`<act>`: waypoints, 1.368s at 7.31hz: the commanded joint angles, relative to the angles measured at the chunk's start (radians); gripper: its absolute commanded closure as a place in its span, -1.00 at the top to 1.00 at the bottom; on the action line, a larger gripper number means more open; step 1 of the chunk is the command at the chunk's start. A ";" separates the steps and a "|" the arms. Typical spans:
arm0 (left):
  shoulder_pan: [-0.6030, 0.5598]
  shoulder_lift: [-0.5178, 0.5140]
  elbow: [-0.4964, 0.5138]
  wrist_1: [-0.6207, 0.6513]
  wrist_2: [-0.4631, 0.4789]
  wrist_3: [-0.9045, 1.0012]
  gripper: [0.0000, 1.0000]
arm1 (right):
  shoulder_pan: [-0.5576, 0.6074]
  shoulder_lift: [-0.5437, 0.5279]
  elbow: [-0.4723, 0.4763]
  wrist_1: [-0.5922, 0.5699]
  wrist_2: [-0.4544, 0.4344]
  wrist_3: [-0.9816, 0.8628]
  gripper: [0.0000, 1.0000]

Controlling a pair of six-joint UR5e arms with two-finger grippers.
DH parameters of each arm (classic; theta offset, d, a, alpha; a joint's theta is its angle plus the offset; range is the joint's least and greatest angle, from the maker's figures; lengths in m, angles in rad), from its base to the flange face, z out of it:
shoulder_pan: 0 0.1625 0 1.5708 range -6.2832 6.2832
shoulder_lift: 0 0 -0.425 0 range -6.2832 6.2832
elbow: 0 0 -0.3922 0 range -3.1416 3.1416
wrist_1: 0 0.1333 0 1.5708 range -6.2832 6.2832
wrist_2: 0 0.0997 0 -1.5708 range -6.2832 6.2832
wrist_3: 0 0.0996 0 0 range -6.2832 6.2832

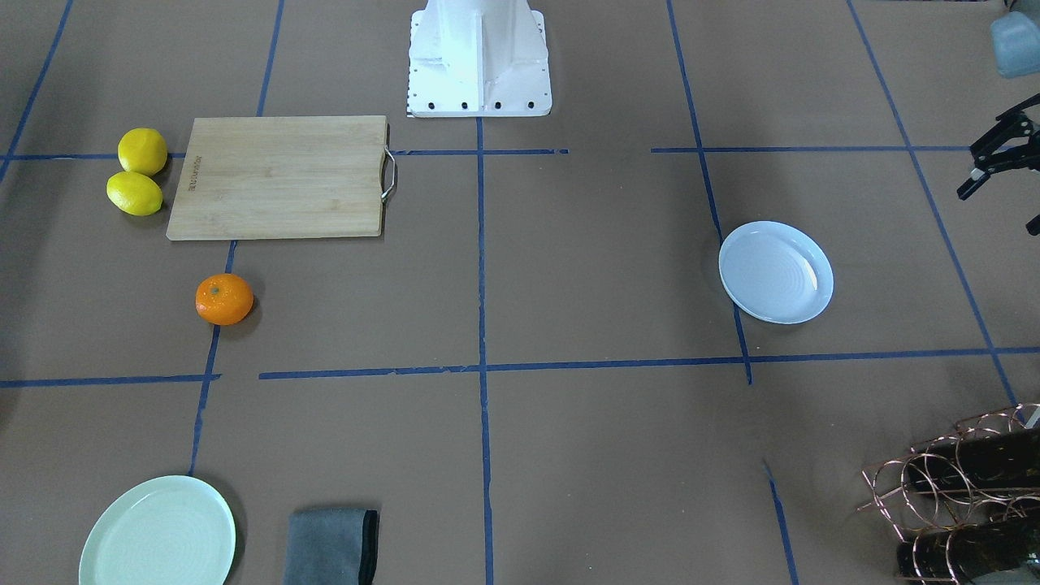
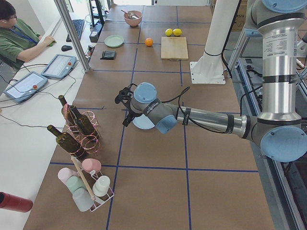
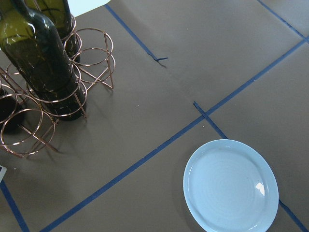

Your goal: Pick orange to plate

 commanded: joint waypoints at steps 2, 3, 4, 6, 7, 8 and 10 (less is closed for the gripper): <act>0.246 0.107 0.005 -0.229 0.311 -0.440 0.39 | 0.000 -0.005 -0.005 0.017 0.003 0.004 1.00; 0.341 0.105 0.024 -0.230 0.417 -0.573 0.29 | 0.000 -0.005 -0.005 0.017 0.003 0.009 1.00; 0.430 0.096 0.053 -0.241 0.512 -0.661 0.29 | 0.000 -0.005 -0.005 0.017 0.003 0.009 1.00; 0.534 0.064 0.146 -0.331 0.580 -0.773 0.29 | 0.000 -0.005 -0.008 0.017 0.001 0.009 1.00; 0.539 0.029 0.189 -0.342 0.602 -0.777 0.26 | 0.000 -0.005 -0.008 0.017 0.001 0.009 1.00; 0.544 0.000 0.232 -0.346 0.619 -0.789 0.13 | 0.000 -0.005 -0.008 0.017 0.003 0.010 1.00; 0.550 -0.034 0.256 -0.346 0.629 -0.826 -0.15 | 0.000 -0.002 -0.008 0.017 0.001 0.010 1.00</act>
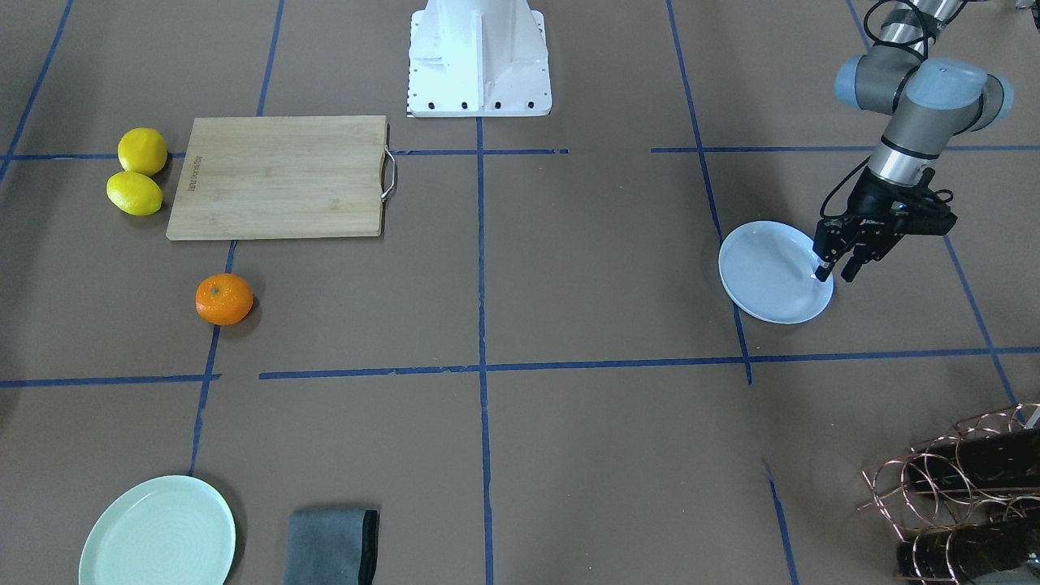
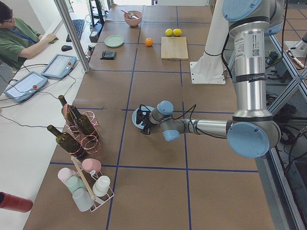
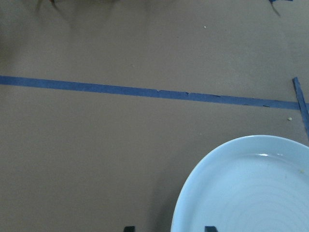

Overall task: Pick orange to plate
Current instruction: 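Reach the left gripper to the rim of the light blue plate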

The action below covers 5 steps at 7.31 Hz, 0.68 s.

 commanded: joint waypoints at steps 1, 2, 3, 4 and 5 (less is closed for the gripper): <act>0.007 -0.019 0.014 -0.003 0.007 -0.017 -0.99 | 0.000 0.002 0.000 0.000 0.000 0.000 1.00; 0.005 -0.019 0.011 -0.015 0.007 -0.015 -1.00 | 0.000 0.003 0.000 0.000 0.000 0.000 1.00; 0.005 -0.019 0.008 -0.018 0.007 -0.015 -1.00 | 0.000 0.003 0.000 0.000 0.000 0.000 1.00; 0.005 -0.020 -0.025 -0.019 0.003 -0.017 -1.00 | 0.000 0.003 0.000 0.000 0.000 0.000 1.00; 0.005 -0.020 -0.096 -0.006 -0.003 -0.017 -1.00 | 0.000 0.005 0.000 0.000 0.000 0.000 1.00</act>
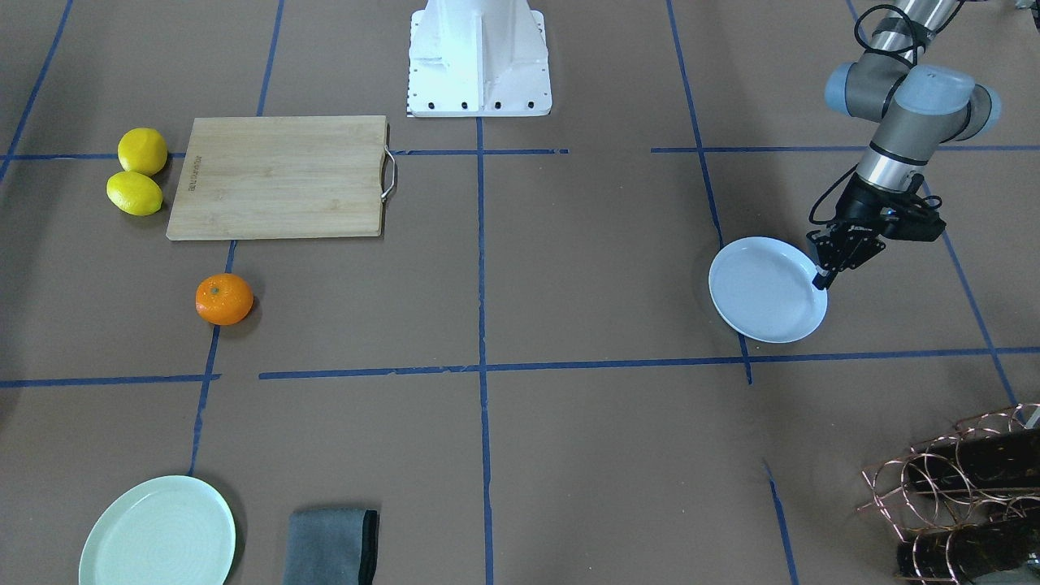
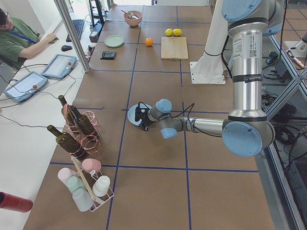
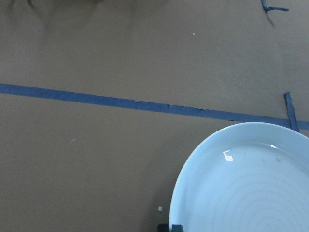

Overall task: Pick orange to plate
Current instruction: 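Reach the left gripper to the rim of the light blue plate, then push the light blue plate with the left gripper toward the table center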

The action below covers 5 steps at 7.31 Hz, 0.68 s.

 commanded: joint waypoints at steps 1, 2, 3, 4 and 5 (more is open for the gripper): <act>0.000 -0.022 -0.093 0.010 -0.008 -0.004 -1.00 | 0.000 0.003 0.000 0.000 0.000 0.000 1.00; 0.000 -0.089 -0.099 0.042 -0.005 -0.005 -1.00 | 0.000 0.004 0.000 0.000 0.000 0.000 1.00; 0.000 -0.197 -0.089 0.102 -0.003 -0.005 -1.00 | 0.000 0.004 0.000 0.000 0.000 0.000 1.00; 0.003 -0.306 -0.089 0.212 -0.003 -0.005 -1.00 | 0.000 0.004 0.000 0.000 0.000 0.000 1.00; 0.009 -0.414 -0.076 0.331 -0.002 -0.007 -1.00 | 0.000 0.006 0.000 0.000 0.000 0.000 1.00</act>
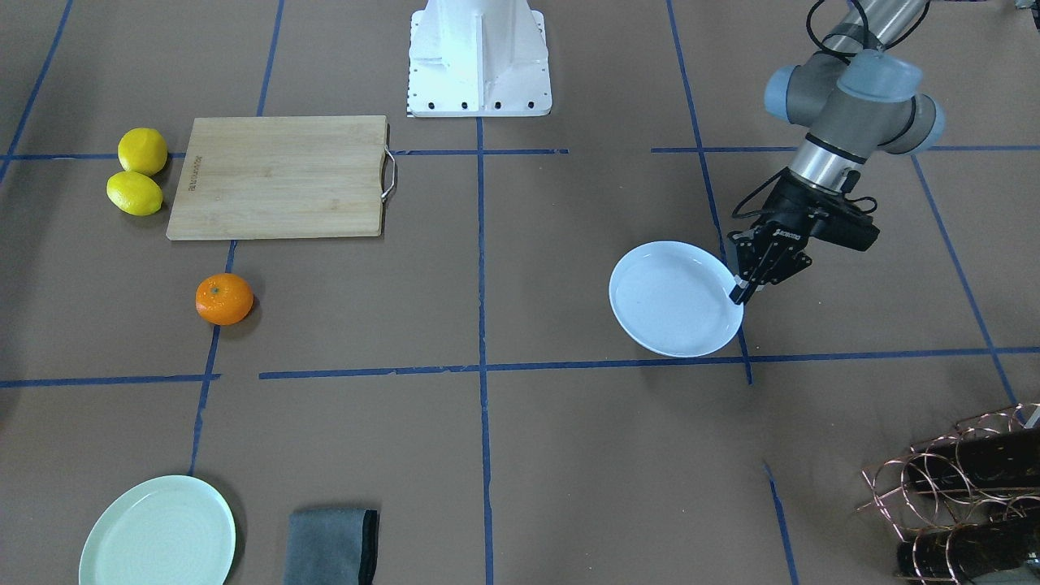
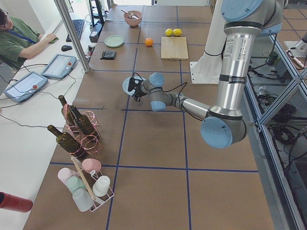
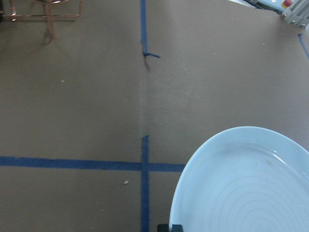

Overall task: Pick orange to plate
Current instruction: 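Push the light blue plate with the left gripper toward the table center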

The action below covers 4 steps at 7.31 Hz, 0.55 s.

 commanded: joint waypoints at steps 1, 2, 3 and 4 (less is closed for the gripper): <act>0.075 -0.202 0.015 0.206 0.011 -0.063 -1.00 | 0.000 0.003 0.000 0.000 0.000 0.000 1.00; 0.146 -0.271 0.052 0.226 0.073 -0.140 -1.00 | 0.000 0.003 0.000 0.000 0.000 0.000 1.00; 0.194 -0.322 0.096 0.234 0.139 -0.147 -1.00 | 0.000 0.003 -0.002 0.000 0.000 0.000 1.00; 0.238 -0.345 0.139 0.231 0.188 -0.176 -1.00 | 0.000 0.003 -0.002 0.000 0.000 0.000 1.00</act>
